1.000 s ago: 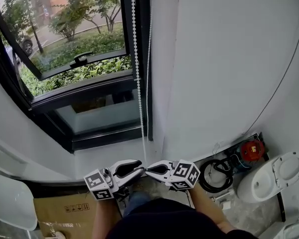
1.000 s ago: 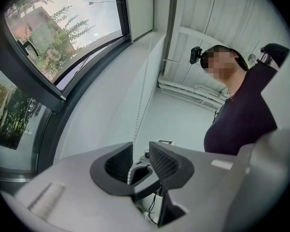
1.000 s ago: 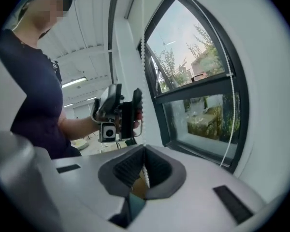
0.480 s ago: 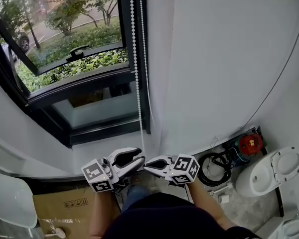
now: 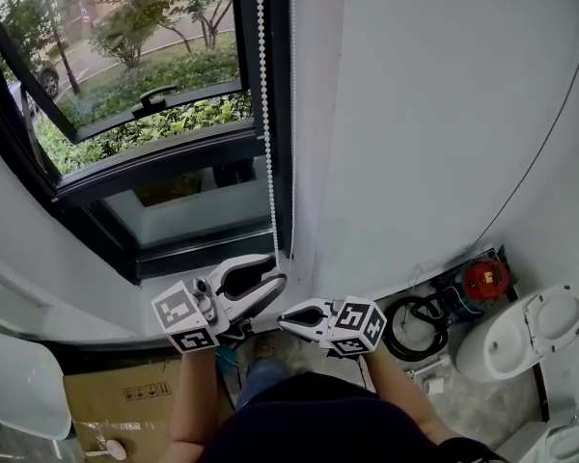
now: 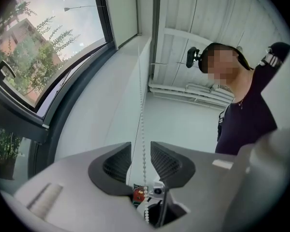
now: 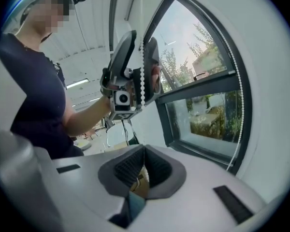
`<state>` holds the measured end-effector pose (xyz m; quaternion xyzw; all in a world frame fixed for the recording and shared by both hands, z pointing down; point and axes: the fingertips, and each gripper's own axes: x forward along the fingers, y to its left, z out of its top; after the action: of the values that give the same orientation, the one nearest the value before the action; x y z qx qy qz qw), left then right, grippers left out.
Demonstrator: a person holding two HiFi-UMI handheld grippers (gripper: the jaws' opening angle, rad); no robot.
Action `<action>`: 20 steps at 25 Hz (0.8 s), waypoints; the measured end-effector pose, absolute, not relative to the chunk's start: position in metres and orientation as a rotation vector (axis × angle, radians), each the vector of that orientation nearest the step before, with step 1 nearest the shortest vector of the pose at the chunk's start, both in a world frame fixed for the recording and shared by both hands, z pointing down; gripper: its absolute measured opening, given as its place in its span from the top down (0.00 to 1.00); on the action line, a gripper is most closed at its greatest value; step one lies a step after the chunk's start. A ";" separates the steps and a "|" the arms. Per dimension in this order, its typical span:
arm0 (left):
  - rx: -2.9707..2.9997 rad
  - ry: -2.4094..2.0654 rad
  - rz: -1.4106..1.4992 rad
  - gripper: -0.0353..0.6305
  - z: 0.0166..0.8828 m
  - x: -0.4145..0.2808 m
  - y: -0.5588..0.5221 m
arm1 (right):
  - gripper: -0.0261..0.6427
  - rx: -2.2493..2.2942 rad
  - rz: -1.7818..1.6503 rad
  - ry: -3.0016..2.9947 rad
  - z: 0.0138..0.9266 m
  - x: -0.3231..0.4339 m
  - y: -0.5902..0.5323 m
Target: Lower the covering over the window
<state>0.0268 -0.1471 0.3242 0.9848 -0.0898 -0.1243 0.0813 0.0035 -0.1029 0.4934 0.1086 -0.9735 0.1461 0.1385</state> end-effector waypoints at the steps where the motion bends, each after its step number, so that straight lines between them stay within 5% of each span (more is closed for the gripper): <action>1: 2.945 -0.260 -0.379 0.78 0.321 0.028 -0.146 | 0.94 0.312 0.420 -2.812 0.494 0.002 -0.102; 9: 2.927 -0.331 -0.370 0.78 0.317 0.031 -0.156 | 0.94 0.331 0.412 -2.805 0.495 0.003 -0.103; 14: 2.928 -0.310 -0.329 0.91 0.319 0.035 -0.154 | 0.94 0.337 0.406 -2.802 0.496 0.004 -0.103; 20: 2.893 -0.230 -0.258 0.92 0.326 0.037 -0.148 | 0.94 0.339 0.373 -2.760 0.504 0.005 -0.105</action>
<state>0.0375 -0.1478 0.3262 0.9865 -0.0783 -0.0881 0.1136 0.0054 -0.1053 0.5037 0.1190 -0.9699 0.1312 0.1669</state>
